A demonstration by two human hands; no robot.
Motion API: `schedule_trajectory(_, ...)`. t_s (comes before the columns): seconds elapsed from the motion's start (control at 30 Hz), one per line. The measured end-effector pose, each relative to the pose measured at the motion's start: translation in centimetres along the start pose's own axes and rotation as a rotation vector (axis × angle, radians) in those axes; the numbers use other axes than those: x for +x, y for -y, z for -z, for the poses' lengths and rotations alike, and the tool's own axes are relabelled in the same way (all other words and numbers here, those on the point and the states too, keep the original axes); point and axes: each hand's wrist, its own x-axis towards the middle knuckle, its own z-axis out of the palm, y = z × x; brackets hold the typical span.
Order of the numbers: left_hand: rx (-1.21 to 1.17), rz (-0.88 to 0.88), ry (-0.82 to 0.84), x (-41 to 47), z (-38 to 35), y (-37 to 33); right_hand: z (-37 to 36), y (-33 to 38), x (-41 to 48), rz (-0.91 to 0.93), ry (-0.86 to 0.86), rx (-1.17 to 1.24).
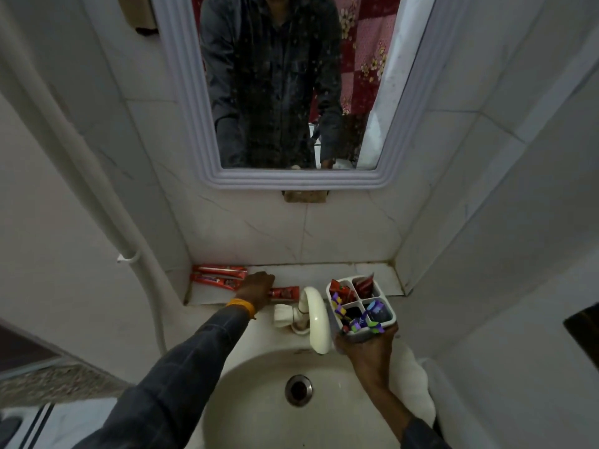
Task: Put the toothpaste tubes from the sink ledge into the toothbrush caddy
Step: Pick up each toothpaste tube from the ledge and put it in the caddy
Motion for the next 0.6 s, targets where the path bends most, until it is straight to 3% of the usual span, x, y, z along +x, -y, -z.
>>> schedule_trajectory(0.1, -0.080, 0.016, -0.011, 0.0, 0.9, -1.2, -0.2, 0.5, -0.1, 0.000, -0.023, 0.029)
schedule_trajectory(0.27, -0.573, 0.081, -0.211, 0.6, 7.1, -3.9, -0.6, 1.7, -0.2, 0.044, -0.058, -0.003)
schedule_trajectory(0.43, -0.738, -0.233, -0.158, 1.1, 11.8, -8.9, -0.5, 1.5, 0.0, 0.084, -0.066, -0.027)
schedule_trajectory(0.6, -0.699, -0.373, -0.032, 1.6, 10.4, -14.0, -0.1, 1.5, 0.2, 0.126, -0.095, -0.004)
